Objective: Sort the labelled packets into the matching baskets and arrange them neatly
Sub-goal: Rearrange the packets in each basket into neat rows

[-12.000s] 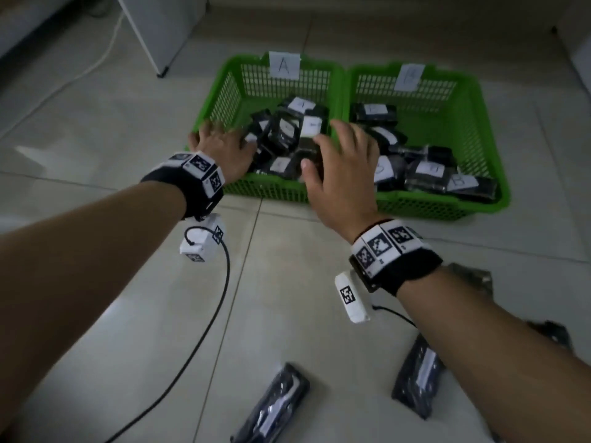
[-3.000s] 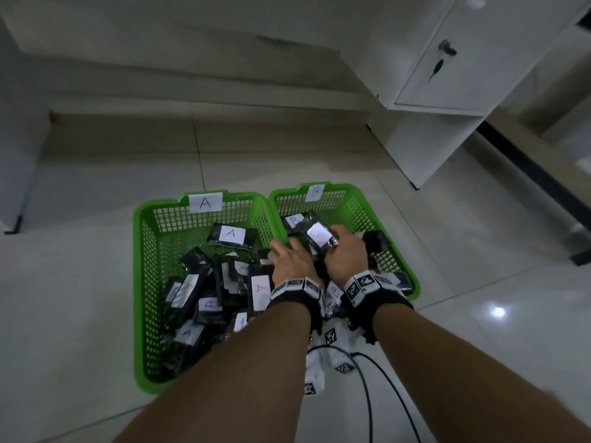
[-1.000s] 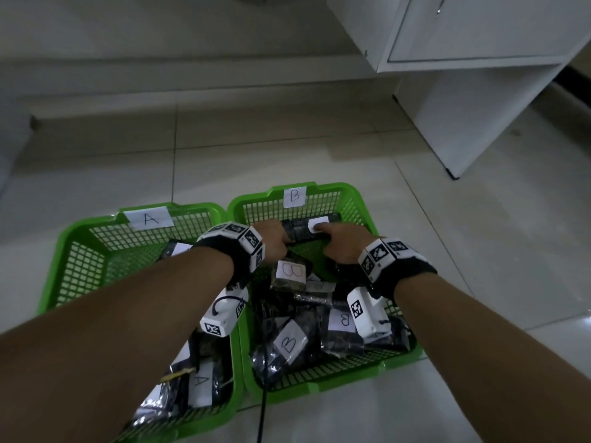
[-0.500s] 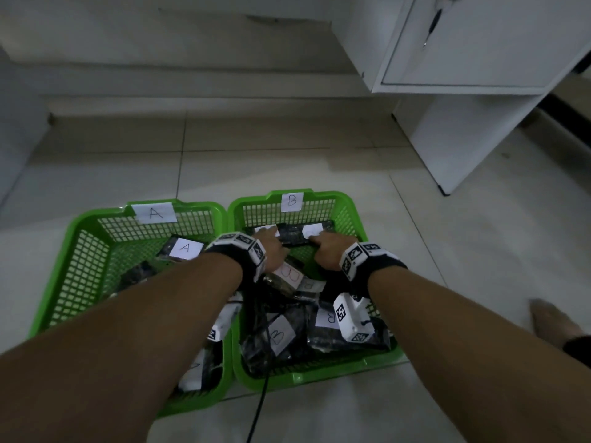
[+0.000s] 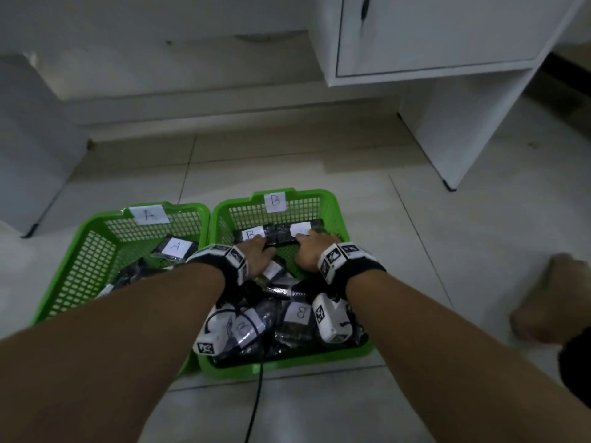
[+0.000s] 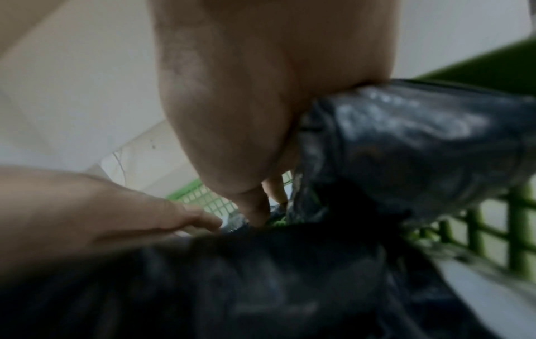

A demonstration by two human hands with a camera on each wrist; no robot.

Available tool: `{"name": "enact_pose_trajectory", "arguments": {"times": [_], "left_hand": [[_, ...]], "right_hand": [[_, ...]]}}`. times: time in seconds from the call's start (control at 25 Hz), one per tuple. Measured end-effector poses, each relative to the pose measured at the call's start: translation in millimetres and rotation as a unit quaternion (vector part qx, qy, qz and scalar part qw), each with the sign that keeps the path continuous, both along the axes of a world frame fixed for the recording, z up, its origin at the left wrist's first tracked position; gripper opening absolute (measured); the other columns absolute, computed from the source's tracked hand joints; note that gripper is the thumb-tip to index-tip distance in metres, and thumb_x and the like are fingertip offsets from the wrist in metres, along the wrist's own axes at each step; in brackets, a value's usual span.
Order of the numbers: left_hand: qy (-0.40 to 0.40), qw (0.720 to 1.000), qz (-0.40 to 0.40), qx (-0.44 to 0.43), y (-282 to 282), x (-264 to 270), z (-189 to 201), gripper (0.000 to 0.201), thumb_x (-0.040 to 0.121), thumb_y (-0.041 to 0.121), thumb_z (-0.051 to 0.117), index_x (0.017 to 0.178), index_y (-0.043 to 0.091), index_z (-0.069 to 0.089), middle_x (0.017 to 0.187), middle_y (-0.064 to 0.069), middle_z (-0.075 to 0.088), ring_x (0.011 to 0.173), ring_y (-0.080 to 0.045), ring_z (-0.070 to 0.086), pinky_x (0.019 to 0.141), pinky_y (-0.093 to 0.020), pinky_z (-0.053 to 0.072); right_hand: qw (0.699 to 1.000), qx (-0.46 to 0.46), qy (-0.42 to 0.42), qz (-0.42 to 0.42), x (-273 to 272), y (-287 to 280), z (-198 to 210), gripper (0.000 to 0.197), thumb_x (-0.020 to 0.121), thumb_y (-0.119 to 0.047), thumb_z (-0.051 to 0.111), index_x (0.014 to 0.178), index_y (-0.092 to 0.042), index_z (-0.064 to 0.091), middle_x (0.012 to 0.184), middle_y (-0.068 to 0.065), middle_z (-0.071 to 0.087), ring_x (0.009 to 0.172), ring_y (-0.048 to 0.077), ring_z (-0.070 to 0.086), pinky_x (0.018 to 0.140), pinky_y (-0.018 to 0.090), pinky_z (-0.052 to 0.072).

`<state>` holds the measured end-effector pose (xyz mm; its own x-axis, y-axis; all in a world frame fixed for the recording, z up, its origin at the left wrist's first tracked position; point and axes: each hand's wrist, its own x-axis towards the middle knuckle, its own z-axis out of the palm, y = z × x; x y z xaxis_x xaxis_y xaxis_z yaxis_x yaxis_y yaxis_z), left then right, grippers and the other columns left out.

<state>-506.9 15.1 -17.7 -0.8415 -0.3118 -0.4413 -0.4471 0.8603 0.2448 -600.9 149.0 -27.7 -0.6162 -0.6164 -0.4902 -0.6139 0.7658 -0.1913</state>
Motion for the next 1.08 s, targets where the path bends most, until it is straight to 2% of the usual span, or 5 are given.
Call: {"name": "enact_pose_trajectory", "arguments": {"times": [0.2,0.48,0.68,0.84,1.08], "left_hand": [[-0.036,0.997,-0.056,-0.024,-11,-2,10,0.049,0.109,0.030,0.021,0.147,0.006,0.040,0.156,-0.015,0.034,0.145,-0.025,0.028,0.115,-0.033,0.025],[-0.033,0.996,-0.076,0.035,-42,1,9,0.048,0.107,0.035,0.030,0.142,0.009,0.049,0.152,-0.011,0.038,0.137,-0.027,0.039,0.113,-0.034,0.031],[-0.044,0.996,-0.067,0.029,-45,-14,7,0.051,0.102,0.037,0.042,0.143,0.006,0.044,0.145,-0.015,0.048,0.133,-0.030,0.046,0.110,-0.037,0.037],[-0.030,0.997,-0.049,0.044,-45,-7,15,0.041,0.107,0.029,0.032,0.140,0.009,0.046,0.146,-0.016,0.041,0.133,-0.029,0.041,0.104,-0.034,0.037],[-0.036,0.994,-0.097,0.031,-45,5,33,0.037,0.093,0.047,0.059,0.102,0.014,0.073,0.104,-0.005,0.069,0.094,-0.022,0.065,0.083,-0.035,0.055]], "right_hand": [[1.000,-0.005,0.012,0.009,-1,4,0,0.059,0.100,-0.046,0.038,0.153,-0.020,0.036,0.160,0.012,0.034,0.142,0.036,0.037,0.116,0.049,0.030],[1.000,0.004,-0.007,0.017,-7,0,-6,0.059,0.100,-0.041,0.042,0.155,-0.027,0.030,0.161,0.010,0.029,0.145,0.035,0.030,0.117,0.052,0.031],[0.999,-0.027,-0.034,0.022,-22,-10,8,0.032,0.098,-0.034,0.052,0.121,-0.018,0.065,0.127,0.014,0.060,0.117,0.032,0.059,0.095,0.036,0.050],[0.999,-0.024,-0.030,0.038,-9,-8,14,0.040,0.100,-0.034,0.050,0.137,-0.023,0.057,0.138,0.011,0.050,0.130,0.031,0.048,0.107,0.037,0.041],[0.995,-0.096,-0.028,-0.003,13,0,36,0.022,0.090,-0.037,0.067,0.095,-0.016,0.072,0.099,0.003,0.068,0.090,0.021,0.063,0.070,0.030,0.047]]}}
